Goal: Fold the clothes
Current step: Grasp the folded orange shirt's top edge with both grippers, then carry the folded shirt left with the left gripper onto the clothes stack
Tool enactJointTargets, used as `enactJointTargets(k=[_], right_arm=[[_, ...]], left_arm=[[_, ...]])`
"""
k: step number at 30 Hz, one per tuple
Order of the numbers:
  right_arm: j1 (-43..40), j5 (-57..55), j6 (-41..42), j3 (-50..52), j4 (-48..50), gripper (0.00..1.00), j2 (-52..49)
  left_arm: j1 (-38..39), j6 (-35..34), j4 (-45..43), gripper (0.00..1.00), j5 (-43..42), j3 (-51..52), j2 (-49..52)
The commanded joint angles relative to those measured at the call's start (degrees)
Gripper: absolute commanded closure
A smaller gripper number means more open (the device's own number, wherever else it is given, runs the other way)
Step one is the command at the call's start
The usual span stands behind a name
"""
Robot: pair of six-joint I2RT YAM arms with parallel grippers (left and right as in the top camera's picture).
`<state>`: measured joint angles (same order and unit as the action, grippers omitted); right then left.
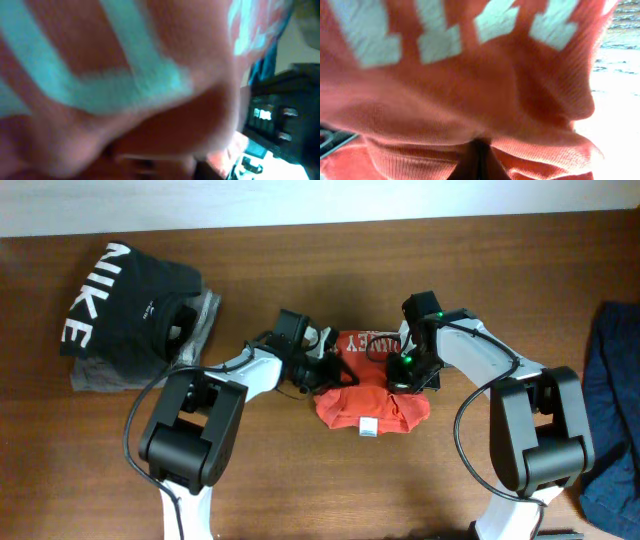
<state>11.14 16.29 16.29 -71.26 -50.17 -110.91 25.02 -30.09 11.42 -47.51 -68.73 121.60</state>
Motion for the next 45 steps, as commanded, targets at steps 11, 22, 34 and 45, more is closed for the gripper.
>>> enactJointTargets(k=[11,22,34,45], right_arm=[[-2.6,-0.5,-6.8,-5.0,-8.6,0.96,2.2],[-4.8,-0.5,-12.9,-26.5,-24.2,0.96,11.2],[-4.8,-0.5,-12.9,-30.2,-27.0,0.96,13.8],[-4.8,-0.5,-12.9,-30.2,-30.3,0.96,13.8]], left_arm=[[-4.8,13.4,10.5,1.00,-0.3,-1.1,-2.9],[-12.6,15.5,14.2,0.99,0.8,-20.3,-11.4],[-25.9,14.1,5.8,0.99,11.2,-36.8,-11.3],[-39.7,7.3,10.7,1.00,19.6,-36.7,-7.9]])
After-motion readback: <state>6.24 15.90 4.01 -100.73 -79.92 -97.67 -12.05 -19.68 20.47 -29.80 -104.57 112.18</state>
